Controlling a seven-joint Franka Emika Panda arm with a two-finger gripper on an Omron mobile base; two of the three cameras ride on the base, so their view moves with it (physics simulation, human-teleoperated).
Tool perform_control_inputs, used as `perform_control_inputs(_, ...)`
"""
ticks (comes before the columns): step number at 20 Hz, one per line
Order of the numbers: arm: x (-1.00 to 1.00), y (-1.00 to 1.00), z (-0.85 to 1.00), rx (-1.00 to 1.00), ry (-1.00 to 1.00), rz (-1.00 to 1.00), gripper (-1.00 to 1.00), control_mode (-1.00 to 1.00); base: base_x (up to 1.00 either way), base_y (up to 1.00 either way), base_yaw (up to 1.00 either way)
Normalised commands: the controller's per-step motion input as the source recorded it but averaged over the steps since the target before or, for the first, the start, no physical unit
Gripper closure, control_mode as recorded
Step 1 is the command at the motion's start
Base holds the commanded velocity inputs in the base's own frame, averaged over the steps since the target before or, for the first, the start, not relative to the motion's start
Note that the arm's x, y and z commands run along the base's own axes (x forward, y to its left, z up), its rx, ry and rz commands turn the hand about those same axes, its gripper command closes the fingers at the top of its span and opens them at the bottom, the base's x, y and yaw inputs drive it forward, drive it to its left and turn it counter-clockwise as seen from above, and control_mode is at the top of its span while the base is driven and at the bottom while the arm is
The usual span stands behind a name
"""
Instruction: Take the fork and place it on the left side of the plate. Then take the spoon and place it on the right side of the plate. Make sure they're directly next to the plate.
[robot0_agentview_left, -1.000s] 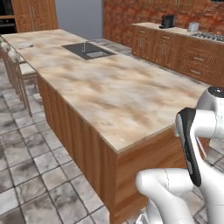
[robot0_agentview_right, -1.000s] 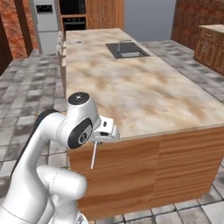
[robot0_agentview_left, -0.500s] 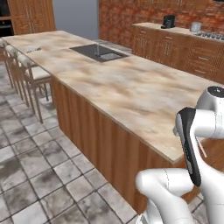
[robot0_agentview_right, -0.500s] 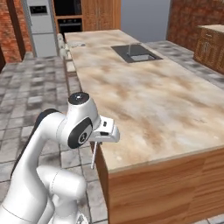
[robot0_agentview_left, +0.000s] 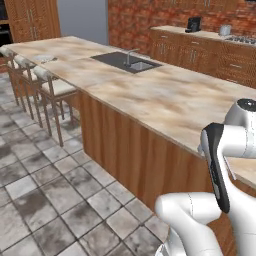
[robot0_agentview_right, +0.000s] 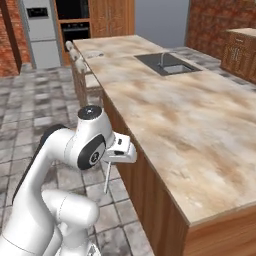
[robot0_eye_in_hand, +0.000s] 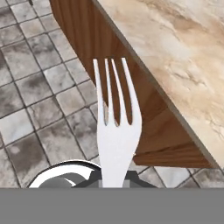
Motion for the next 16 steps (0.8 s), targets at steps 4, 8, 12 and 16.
perform_control_inputs(4, 0.00, 0.00, 0.00, 0.00, 0.00, 0.00, 1.00, 1.00, 0.36, 1.00, -0.18)
perform_control_inputs(8, 0.00, 0.00, 0.00, 0.00, 0.00, 0.00, 1.00, 1.00, 0.38, 1.00, -0.18)
perform_control_inputs(12, 0.00, 0.00, 0.00, 0.00, 0.00, 0.00, 1.00, 1.00, 0.40, 1.00, -0.18)
perform_control_inputs(16, 0.00, 0.00, 0.00, 0.00, 0.00, 0.00, 1.00, 1.00, 0.46, 1.00, -0.19)
